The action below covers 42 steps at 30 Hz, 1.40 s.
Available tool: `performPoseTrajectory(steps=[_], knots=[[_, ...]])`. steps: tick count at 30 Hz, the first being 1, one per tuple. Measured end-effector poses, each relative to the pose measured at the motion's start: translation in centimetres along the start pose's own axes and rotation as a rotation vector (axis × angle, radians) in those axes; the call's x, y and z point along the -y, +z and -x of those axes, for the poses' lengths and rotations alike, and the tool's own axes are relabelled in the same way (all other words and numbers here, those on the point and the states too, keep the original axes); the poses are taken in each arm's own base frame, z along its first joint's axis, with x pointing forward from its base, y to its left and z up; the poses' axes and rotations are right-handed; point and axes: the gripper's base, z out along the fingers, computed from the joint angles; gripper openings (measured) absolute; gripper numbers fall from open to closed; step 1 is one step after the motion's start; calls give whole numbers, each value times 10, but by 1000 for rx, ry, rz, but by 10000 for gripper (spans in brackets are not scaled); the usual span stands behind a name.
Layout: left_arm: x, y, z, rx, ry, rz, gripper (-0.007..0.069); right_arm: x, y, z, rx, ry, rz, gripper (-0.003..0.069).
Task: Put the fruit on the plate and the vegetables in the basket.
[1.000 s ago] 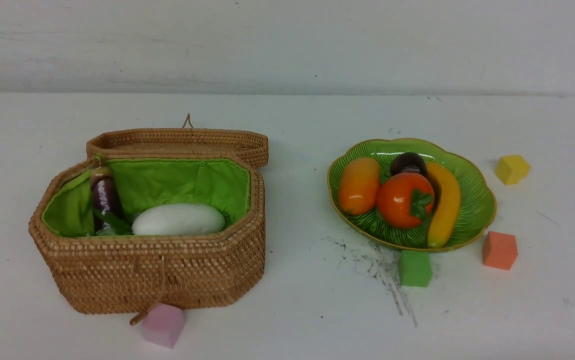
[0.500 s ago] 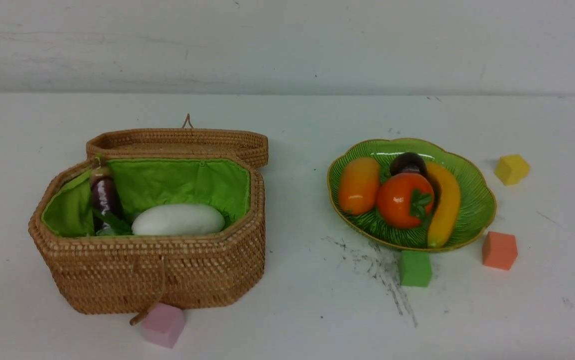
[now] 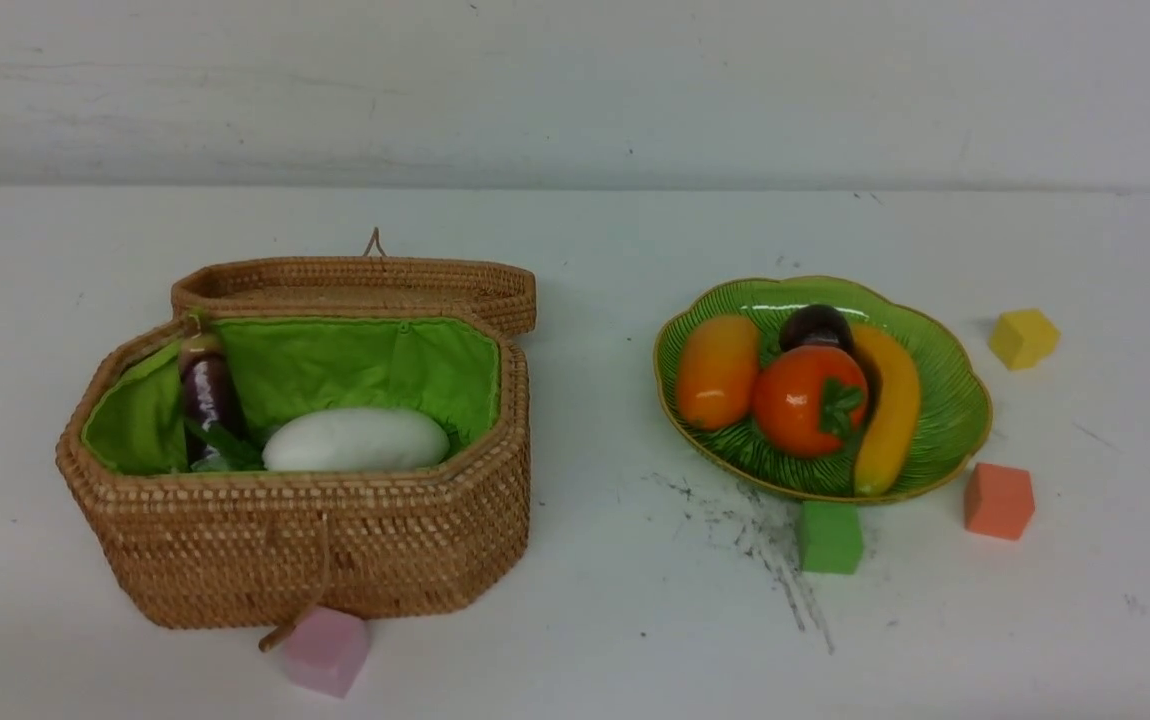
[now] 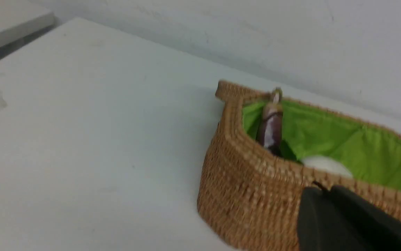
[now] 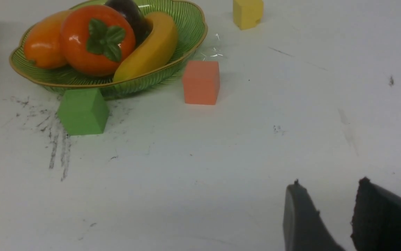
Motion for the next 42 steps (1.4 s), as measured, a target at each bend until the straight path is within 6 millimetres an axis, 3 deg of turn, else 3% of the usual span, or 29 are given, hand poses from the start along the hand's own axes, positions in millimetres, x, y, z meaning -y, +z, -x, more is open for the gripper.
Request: performPoseTrajectory(steps=[7, 9, 42], knots=[[-17, 7, -62, -97, 61, 42, 31, 0, 0, 0, 0, 0, 0, 242], [-20, 8, -71, -138, 52, 60, 34, 0, 0, 0, 0, 0, 0, 242], [-21, 8, -73, -152, 40, 68, 61, 0, 0, 0, 0, -2, -1, 242]])
